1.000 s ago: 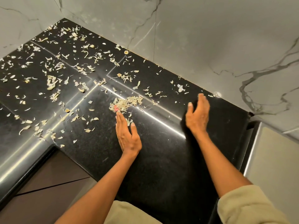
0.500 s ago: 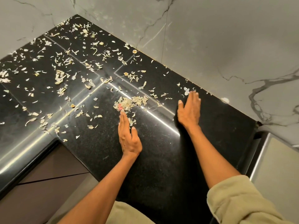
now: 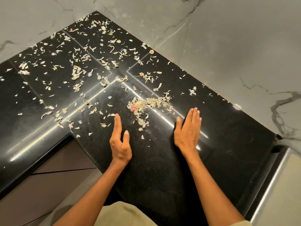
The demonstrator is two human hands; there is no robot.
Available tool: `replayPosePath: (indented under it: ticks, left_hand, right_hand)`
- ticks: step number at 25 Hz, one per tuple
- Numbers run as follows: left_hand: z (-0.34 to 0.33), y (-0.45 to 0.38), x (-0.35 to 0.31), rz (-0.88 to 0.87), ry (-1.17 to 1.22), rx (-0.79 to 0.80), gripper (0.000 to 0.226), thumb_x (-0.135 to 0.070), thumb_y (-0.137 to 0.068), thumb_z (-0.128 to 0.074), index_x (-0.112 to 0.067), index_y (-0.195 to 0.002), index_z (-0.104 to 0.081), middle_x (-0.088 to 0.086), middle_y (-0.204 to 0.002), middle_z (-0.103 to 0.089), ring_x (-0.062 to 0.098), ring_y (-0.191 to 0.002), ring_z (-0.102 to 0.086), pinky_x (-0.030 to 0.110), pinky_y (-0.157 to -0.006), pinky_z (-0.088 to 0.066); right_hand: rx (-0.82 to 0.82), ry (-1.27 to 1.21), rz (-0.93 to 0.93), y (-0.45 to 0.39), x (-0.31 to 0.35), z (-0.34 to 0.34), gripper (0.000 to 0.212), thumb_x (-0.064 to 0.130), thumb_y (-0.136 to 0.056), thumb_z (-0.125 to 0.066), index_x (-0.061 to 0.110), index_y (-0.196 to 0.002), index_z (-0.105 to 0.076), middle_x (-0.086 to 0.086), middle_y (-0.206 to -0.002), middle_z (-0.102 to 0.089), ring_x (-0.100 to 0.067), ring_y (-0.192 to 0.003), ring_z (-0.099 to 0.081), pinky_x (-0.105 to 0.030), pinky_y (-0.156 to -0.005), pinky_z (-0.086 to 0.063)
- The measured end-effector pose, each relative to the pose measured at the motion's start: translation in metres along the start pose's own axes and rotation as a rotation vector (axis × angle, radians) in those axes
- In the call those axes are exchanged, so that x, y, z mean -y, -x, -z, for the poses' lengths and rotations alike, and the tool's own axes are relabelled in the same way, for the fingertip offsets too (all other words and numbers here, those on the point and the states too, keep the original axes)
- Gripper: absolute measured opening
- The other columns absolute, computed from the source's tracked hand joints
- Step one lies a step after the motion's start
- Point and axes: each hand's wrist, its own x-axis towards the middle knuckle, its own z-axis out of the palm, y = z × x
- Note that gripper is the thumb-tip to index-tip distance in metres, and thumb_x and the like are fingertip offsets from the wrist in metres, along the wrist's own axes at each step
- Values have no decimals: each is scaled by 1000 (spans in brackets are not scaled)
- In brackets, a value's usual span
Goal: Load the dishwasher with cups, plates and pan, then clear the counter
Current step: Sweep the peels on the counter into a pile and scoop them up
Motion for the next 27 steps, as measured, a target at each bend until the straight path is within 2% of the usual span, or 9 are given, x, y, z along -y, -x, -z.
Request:
replayPosePath:
  ticks: [3, 5, 8, 10, 12, 15, 19, 24, 27]
  left_hand:
    - [22, -2, 7, 22, 22, -63, 63, -10, -94, -43, -10, -155, -28, -1, -161, -29, 11, -149, -25, 41, -123, -24]
    - [34, -3, 11, 40, 17, -91, 63, -10, -93, -44, -10, -155, -28, -1, -161, -30, 10, -149, -26, 36, -123, -24]
    - [55, -7, 18, 51, 1, -129, 63, -12, -94, -43, -10, -155, -29, -2, -160, -30, 9, -149, -26, 28, -122, -20]
    - [70, -13, 26, 54, 4, -166, 61, -12, -95, -43, -12, -155, -30, -1, -160, -32, 14, -149, -28, 38, -122, -26]
    - [85, -16, 32, 61, 9, -212, 59, -13, -96, -43, -14, -154, -31, 0, -159, -35, 23, -147, -32, 47, -118, -32]
    - [108, -21, 41, 79, 39, -288, 58, -10, -95, -42, -9, -153, -34, -2, -158, -35, 7, -147, -29, 40, -122, -26]
    - [141, -34, 60, 78, 17, -338, 59, -9, -93, -41, -6, -152, -36, 4, -157, -37, 11, -146, -33, 40, -121, -28]
    - [197, -63, 88, 135, -26, -357, 59, -17, -94, -40, -5, -152, -34, 5, -158, -34, 12, -147, -30, 39, -122, -26]
    - [211, -71, 98, 137, -27, -307, 59, -17, -95, -40, -5, -153, -31, 5, -159, -31, 12, -148, -28, 42, -122, -25]
  right_hand:
    - [126, 150, 20, 28, 53, -24, 85, 61, -101, -14, -1, -158, 0, -19, -166, 8, -29, -155, 11, -45, -126, 4]
    - [197, 136, 83, 41, 98, -48, 88, 64, -100, -11, 0, -157, 6, -19, -165, 15, -28, -153, 19, -43, -125, 10]
    - [283, 19, 173, 36, 147, -75, 88, 64, -99, -16, 2, -158, 4, -16, -166, 13, -24, -154, 18, -43, -126, 7]
    - [290, -116, 233, 30, 159, -79, 83, 59, -101, -23, 5, -159, 1, -12, -168, 9, -19, -154, 14, -42, -126, 2]
    - [225, -138, 315, 37, 161, -77, 76, 51, -103, -25, 6, -160, -2, -10, -168, 6, -18, -155, 12, -43, -126, -1]
    - [191, -69, 477, 72, 175, -81, 69, 40, -104, -30, 6, -160, -8, -10, -169, 3, -20, -155, 9, -42, -127, 0]
    - [295, 37, 779, 115, 216, -109, 68, 34, -103, -38, 5, -160, -14, -11, -169, -2, -22, -156, 5, -45, -127, -5]
    - [438, 239, 1054, 137, 283, -157, 74, 41, -100, -33, 8, -161, -5, -9, -168, 10, -19, -154, 16, -46, -126, -1]
    - [495, 345, 1110, 128, 298, -176, 74, 47, -99, -22, 9, -161, -6, -8, -168, 8, -18, -154, 17, -47, -126, -2]
